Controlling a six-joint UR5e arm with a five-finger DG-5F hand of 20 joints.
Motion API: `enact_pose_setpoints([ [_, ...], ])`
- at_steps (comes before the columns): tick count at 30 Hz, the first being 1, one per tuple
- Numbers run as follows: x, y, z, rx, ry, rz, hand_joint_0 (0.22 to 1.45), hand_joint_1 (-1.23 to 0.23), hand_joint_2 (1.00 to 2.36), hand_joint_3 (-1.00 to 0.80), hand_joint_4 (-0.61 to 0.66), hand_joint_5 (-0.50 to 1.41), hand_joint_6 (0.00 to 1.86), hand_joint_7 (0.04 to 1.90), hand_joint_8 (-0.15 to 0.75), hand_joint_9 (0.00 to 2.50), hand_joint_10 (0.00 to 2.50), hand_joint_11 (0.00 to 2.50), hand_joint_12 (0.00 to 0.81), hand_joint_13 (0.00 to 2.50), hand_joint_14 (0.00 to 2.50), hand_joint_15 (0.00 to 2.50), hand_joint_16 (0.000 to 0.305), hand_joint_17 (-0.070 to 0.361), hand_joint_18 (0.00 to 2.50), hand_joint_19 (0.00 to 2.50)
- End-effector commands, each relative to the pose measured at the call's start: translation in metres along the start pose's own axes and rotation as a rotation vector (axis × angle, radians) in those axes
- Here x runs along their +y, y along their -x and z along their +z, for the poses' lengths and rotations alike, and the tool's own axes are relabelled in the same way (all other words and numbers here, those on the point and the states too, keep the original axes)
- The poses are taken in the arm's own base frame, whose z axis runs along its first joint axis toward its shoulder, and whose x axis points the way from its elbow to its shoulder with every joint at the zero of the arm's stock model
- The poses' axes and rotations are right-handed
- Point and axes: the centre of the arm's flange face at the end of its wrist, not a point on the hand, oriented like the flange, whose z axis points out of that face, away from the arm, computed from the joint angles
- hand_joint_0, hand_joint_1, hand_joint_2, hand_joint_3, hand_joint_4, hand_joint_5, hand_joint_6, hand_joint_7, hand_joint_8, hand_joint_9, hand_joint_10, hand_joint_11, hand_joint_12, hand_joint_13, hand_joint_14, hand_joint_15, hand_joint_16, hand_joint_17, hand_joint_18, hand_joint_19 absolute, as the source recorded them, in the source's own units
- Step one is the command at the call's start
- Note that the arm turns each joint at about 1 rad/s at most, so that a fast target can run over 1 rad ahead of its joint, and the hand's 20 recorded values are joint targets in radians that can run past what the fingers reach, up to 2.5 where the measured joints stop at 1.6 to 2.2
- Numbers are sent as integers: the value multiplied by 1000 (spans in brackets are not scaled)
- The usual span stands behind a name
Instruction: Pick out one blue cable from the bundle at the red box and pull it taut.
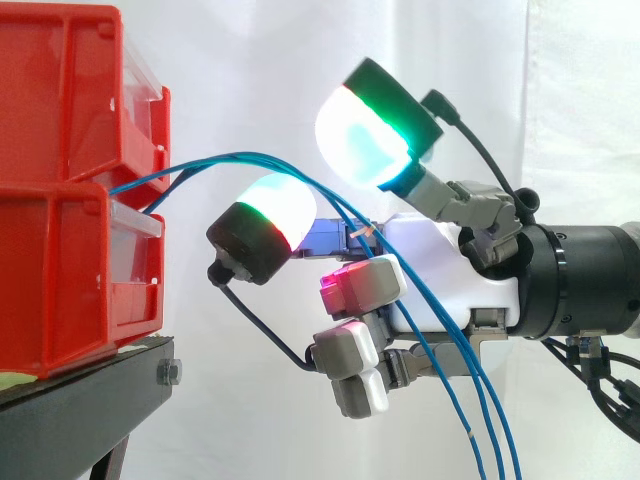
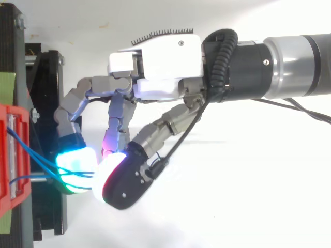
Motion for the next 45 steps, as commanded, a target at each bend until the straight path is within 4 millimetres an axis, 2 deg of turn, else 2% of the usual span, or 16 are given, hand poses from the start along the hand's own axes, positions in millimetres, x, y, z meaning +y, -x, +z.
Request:
enact_pose_setpoints([
  [1,0,0,0,0,1,0,496,-561,1000,-500,-47,-83,892,908,286,1303,38,879,371,1113,26,650,56,126,1026,635],
  [5,1,0,0,0,2,0,576,-614,1000,-500,-85,-83,888,949,265,1290,40,904,351,1094,28,675,52,117,978,667],
  [7,1,0,0,0,2,0,565,-670,1016,-301,-66,-80,896,962,273,1293,39,894,359,1095,26,671,53,119,981,672],
  [9,1,0,0,0,1,0,549,-673,1021,-200,-65,-78,904,971,284,1302,40,905,359,1095,26,674,54,121,990,679],
  [14,1,0,0,0,2,0,545,-684,1015,-110,-64,-67,905,947,329,1330,36,865,410,1147,23,645,66,149,1095,618],
  [18,1,0,0,0,1,0,575,-734,1017,-178,-37,-85,916,981,310,1253,39,874,386,1085,26,659,60,134,1007,652],
  [21,1,0,0,0,1,0,614,-822,1014,-309,-10,-100,921,1008,274,1198,40,902,358,1029,28,676,52,118,933,668],
  [25,1,1,0,2,1,0,713,-903,1000,-500,-88,-101,930,1102,268,1201,39,900,346,1035,29,671,50,112,936,641],
  [32,1,0,0,5,1,0,737,-921,1000,-500,-168,-87,948,1124,259,1236,40,900,332,1058,28,661,48,107,973,627],
  [45,0,0,0,6,0,0,637,-981,1000,-500,-185,-77,943,1100,250,1251,39,901,330,1065,29,675,48,107,977,635],
])
